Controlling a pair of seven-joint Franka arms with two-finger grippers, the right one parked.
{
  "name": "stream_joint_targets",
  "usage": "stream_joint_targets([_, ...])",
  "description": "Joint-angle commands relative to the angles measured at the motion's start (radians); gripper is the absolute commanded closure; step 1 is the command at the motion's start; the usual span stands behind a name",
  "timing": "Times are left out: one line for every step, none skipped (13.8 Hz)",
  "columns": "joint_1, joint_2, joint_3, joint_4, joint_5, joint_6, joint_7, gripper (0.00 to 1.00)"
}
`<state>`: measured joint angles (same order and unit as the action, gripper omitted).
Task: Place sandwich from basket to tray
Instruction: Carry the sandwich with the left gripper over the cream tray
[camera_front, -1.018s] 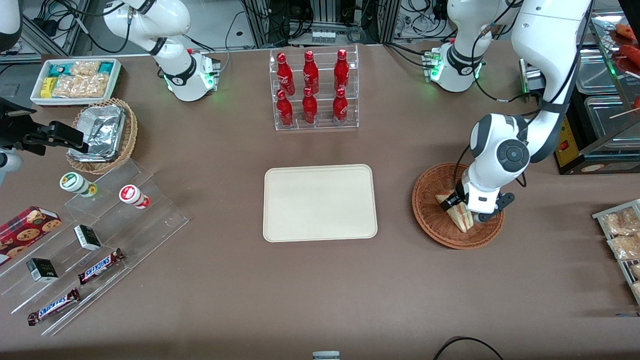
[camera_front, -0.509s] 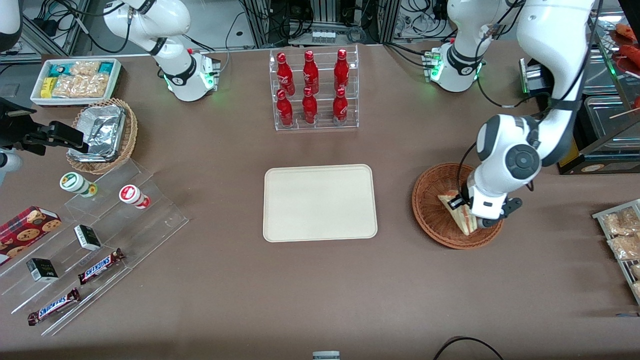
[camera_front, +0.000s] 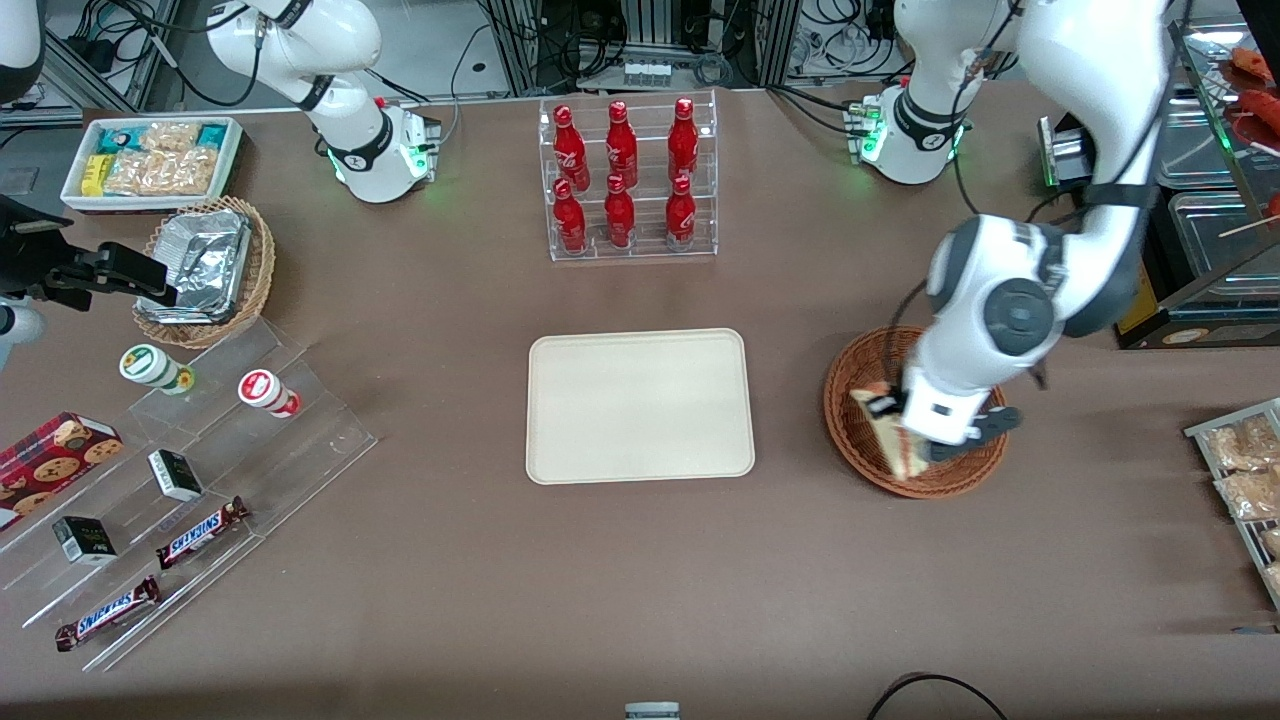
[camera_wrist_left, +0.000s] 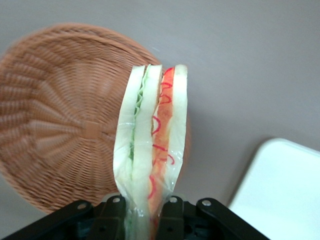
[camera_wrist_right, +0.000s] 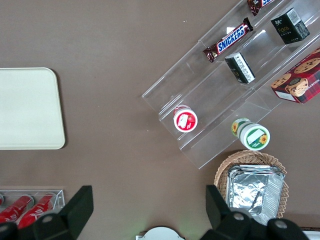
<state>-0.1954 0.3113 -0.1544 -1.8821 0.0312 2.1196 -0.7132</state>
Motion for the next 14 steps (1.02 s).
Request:
stream_joint_targets([-0.083,0.083,0.007,0.11,0.0,-0.039,0.012,1.0])
stream_joint_targets([-0.122,0.119,0.007,0.148,-0.004,-0.04,0.005,1.0])
stream_joint_targets([-0.165,0.158,0.007,0.188,-0.002,-0.04,0.008,1.0])
stream_joint_targets([-0.197,0.195,0.007,0.227,-0.002,-0.04,0.005,1.0])
stream_joint_targets([-0.228,0.23,0.007,0.266,-0.002,-0.043,-0.003,1.0])
stream_joint_targets([-0.264,0.259,0.007,0.3,-0.002,-0.049,-0.008,1.0])
stream_joint_targets([-0.295,0.291,0.009,0.346,-0.001,-0.064,-0.021,1.0])
stream_joint_targets([-0.312,0.326,0.009,0.394,-0.002,-0.085,-0.038,1.0])
stream_joint_targets([-0.334,0.365,0.009,0.441,-0.002,-0.105,-0.058,1.0])
stream_joint_targets([-0.367,0.406,0.009,0.499,-0.002,-0.122,-0.086,1.0])
stream_joint_targets([-0.393,0.442,0.009,0.546,-0.004,-0.141,-0.118,1.0])
stream_joint_targets([-0.413,0.468,0.009,0.582,-0.005,-0.147,-0.161,1.0])
stream_joint_targets([-0.439,0.485,0.009,0.607,-0.004,-0.147,-0.192,1.0])
stream_joint_targets([-0.462,0.497,0.009,0.618,-0.002,-0.147,-0.204,1.0])
